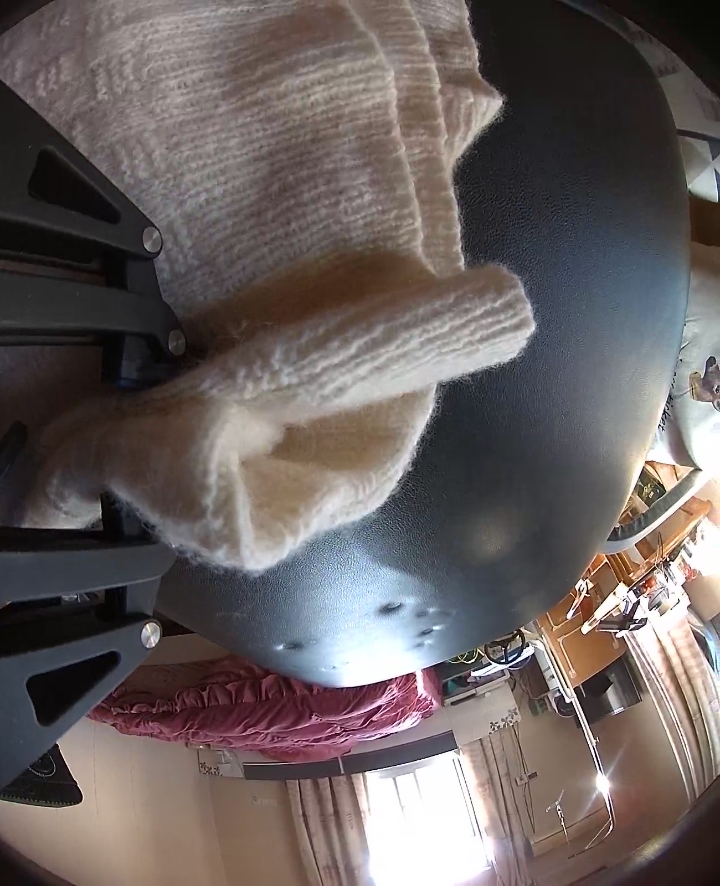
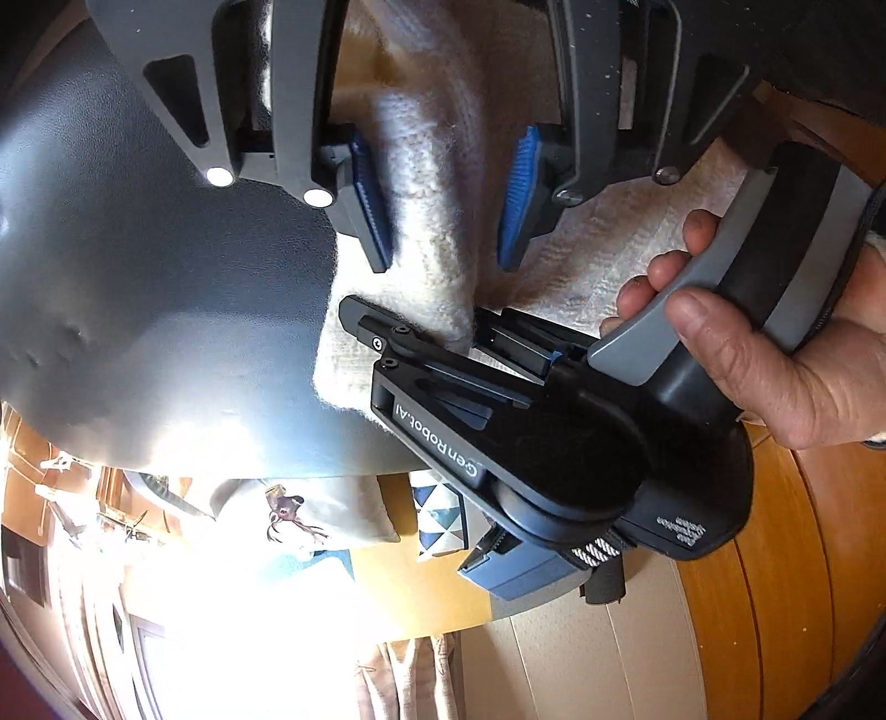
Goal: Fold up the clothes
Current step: 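Close the left gripper on the sweater fold while the right gripper opens, then lift the gripped sweater side with the left gripper and fold it over the body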
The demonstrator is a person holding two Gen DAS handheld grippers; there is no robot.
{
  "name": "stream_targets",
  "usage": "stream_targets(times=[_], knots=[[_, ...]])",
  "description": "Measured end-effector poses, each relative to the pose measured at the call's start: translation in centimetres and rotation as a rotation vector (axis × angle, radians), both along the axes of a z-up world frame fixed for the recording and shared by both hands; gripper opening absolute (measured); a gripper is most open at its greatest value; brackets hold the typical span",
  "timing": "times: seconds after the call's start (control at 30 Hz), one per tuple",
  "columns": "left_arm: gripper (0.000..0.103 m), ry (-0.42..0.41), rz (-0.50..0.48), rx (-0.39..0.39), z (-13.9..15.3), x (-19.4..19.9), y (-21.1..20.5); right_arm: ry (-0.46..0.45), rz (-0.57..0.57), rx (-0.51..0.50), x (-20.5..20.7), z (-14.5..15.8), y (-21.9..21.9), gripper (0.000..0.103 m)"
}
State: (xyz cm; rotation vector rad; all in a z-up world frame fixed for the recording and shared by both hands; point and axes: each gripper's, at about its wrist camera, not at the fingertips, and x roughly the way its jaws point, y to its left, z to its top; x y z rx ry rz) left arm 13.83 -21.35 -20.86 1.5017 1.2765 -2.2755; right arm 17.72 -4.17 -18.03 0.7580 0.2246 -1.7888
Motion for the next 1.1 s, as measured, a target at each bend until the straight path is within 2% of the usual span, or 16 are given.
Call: stream_targets(times=[0.03,0.1,0.17,0.23,0.37,0.47,0.67,0.73,0.77,0.8,0.9,1.1], knots=[[0.022,0.003,0.004,0.001,0.1,0.2,-0.1,0.003,-0.007,-0.017,0.0,0.4,0.7,0.052],[0.022,0.012,0.016,0.003,0.4,0.5,-0.4,0.013,-0.046,-0.051,-0.3,1.1,2.6,0.074],[0.022,0.024,0.027,0.003,0.8,0.7,-0.8,0.008,-0.099,-0.065,-0.7,1.1,4.7,0.084],[0.022,0.037,0.04,0.007,1.2,1.0,-1.2,-0.045,-0.12,-0.05,-1.2,0.4,6.3,0.084],[0.022,0.055,0.063,0.042,1.2,1.5,-2.0,-0.197,-0.09,-0.028,-2.2,-1.5,7.7,0.084],[0.022,0.062,0.065,0.052,1.3,1.6,-2.1,-0.237,-0.058,-0.042,-2.9,-1.2,7.3,0.084],[0.022,0.068,0.052,0.056,1.4,1.5,-2.0,-0.301,-0.049,-0.003,-3.3,-3.1,3.6,0.084],[0.022,0.068,0.051,0.06,1.3,1.5,-2.0,-0.33,-0.052,0.009,-3.7,-3.9,2.8,0.068],[0.022,0.067,0.051,0.061,1.3,1.5,-2.0,-0.333,-0.054,0.018,-3.7,-4.0,2.4,0.04],[0.022,0.067,0.052,0.062,1.3,1.5,-2.0,-0.33,-0.056,0.027,-3.8,-4.0,2.1,0.033],[0.022,0.071,0.06,0.063,1.6,1.4,-2.3,-0.279,-0.079,0.023,-3.9,-2.9,2.0,0.023],[0.022,0.123,0.06,0.072,3.9,-1.0,-2.8,-0.191,-0.163,-0.047,-6.5,1.2,3.4,0.02]])
